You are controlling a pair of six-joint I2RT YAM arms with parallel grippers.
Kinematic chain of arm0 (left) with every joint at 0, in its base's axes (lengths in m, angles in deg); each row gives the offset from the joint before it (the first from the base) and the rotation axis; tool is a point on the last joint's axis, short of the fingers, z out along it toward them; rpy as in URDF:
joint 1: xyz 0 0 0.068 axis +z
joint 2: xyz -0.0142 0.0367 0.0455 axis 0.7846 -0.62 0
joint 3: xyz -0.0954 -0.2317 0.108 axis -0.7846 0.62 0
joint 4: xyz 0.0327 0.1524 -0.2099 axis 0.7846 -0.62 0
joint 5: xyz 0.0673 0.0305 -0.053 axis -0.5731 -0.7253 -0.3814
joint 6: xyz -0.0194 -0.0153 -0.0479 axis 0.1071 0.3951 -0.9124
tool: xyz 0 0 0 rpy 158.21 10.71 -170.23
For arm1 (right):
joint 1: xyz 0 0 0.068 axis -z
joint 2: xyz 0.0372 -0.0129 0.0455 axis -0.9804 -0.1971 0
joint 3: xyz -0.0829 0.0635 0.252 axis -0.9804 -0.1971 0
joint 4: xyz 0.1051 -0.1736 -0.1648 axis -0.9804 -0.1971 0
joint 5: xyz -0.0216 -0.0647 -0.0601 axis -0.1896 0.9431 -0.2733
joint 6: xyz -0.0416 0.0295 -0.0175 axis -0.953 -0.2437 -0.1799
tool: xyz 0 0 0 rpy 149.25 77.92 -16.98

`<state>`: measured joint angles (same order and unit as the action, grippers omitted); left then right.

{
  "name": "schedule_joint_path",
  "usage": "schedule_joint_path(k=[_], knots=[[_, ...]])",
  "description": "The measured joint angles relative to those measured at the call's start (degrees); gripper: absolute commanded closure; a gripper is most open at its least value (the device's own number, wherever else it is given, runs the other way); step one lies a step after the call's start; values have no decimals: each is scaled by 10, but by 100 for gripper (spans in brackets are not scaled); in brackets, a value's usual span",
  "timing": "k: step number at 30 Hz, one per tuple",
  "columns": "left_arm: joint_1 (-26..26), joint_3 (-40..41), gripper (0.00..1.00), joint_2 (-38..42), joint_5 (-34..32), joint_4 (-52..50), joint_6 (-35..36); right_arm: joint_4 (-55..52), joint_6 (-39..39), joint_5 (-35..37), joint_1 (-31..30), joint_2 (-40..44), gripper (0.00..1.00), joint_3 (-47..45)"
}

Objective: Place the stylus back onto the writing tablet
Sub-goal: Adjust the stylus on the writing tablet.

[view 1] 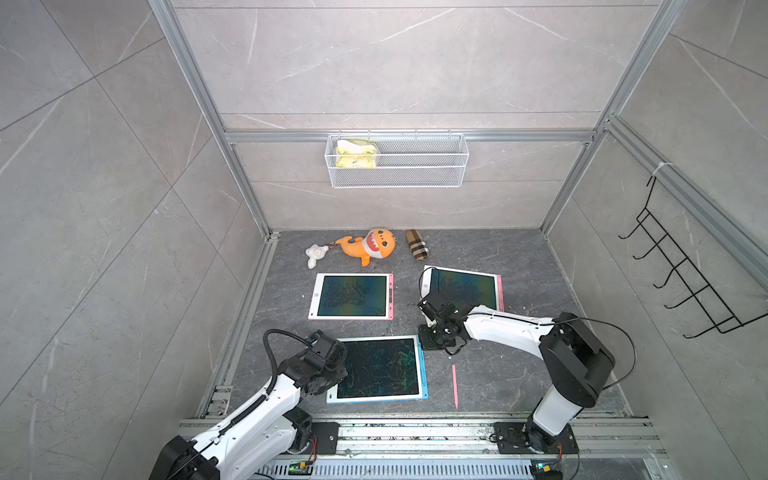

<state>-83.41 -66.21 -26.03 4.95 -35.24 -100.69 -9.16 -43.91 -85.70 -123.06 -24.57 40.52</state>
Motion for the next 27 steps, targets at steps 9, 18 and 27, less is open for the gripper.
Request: schedule_joint_path(k=[9,18,27], knots=[[0,4,90,10,1,0,0,-11,15,-5,-34,56,92,-63],[0,8,90,20,4,-3,0,-12,37,-7,-73,56,96,-63],[0,16,90,49,4,-23,0,6,48,-4,-81,20,99,-54]])
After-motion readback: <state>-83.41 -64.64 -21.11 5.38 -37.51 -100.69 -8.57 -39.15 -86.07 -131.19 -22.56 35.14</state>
